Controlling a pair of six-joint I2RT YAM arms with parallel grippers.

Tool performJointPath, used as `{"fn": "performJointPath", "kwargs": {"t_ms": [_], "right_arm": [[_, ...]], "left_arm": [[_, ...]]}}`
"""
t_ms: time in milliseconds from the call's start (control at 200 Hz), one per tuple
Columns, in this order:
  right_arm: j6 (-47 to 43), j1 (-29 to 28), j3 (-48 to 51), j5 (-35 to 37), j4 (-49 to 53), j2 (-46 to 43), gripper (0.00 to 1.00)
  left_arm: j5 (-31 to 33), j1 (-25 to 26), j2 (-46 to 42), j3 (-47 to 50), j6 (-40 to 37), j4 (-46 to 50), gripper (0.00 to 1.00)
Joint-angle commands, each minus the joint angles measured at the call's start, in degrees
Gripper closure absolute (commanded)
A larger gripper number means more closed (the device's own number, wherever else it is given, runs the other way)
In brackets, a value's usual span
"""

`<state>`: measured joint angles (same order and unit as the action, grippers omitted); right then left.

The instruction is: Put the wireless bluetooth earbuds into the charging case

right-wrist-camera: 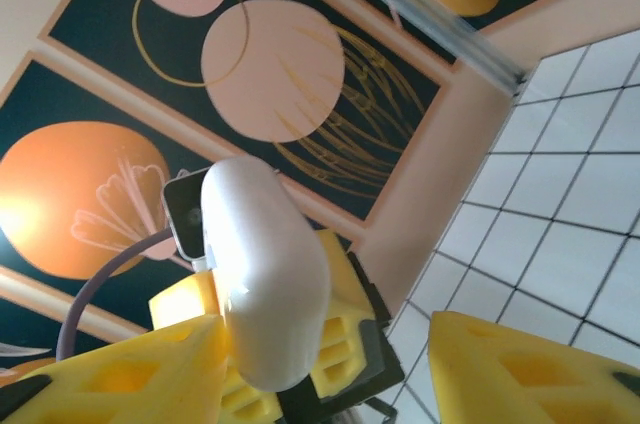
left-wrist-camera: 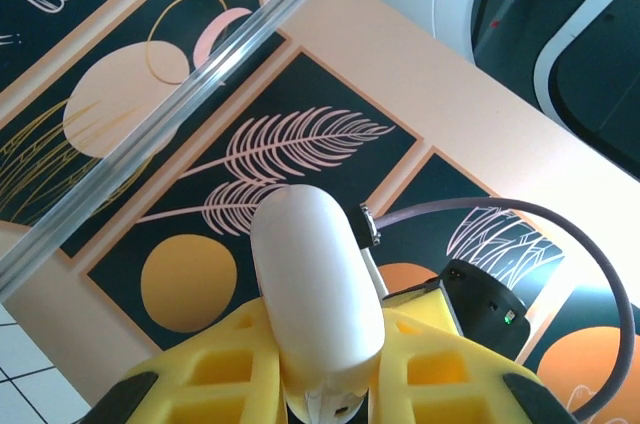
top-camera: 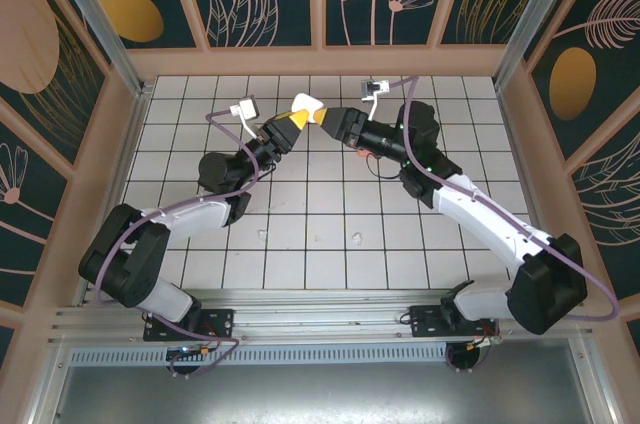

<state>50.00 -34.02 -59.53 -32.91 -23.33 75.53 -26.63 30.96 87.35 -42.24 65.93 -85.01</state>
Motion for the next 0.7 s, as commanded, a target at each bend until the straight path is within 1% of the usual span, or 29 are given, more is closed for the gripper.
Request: {"fn": "performJointPath", "kwargs": {"t_ms": [0,135,205,325,390,460,550,631,696], "right_arm": [[-0.3,-0.9,-2.9,-2.7,-3.8,0.9,0.47],[-1.7,-1.2,-4.1,-3.2,-2.9,1.5,0.50],[-2.4,-1.1,-3.9,-3.3,-3.4,1.3,0.57],[-3.7,-0.8,-3.5,-4.4,-4.4,1.0,0.71],[-5.1,-0.5,-3.7,-5.2,-4.0,0.9,0.76],[-7.7,-0.1,-3.9,-5.6,-2.6,0.4,0.78],[-13.3,-0.1,-3.9,-5.6,0.0,-0.8,0.78],[-18.2,0.1,-4.5,-5.2,3.9,-2.0,0.83],[-21.7,0.2,-5.2,-5.4,6.8,-2.7,0.86]], "left_arm": [[-1.3,-0.2,-1.4,-1.1,1.5,-2.9,0.91],[-2.4,-0.2,-1.2,-2.1,2.9,-2.9,0.91],[-3.4,-0.3,-1.1,-2.4,3.6,-2.7,0.91],[-4.9,-0.2,-1.2,-2.5,4.7,-2.4,0.90],[-5.7,-0.3,-1.6,-2.2,4.6,-2.0,0.89],[-6.7,-0.3,-2.6,-1.6,3.4,-0.8,0.84],[-8.7,-0.3,-4.8,-1.0,-0.7,3.0,0.77],[-11.1,-0.3,-7.7,-0.8,-5.2,8.6,0.69],[-12.2,-0.2,-11.0,-0.9,-10.2,15.5,0.62]]}}
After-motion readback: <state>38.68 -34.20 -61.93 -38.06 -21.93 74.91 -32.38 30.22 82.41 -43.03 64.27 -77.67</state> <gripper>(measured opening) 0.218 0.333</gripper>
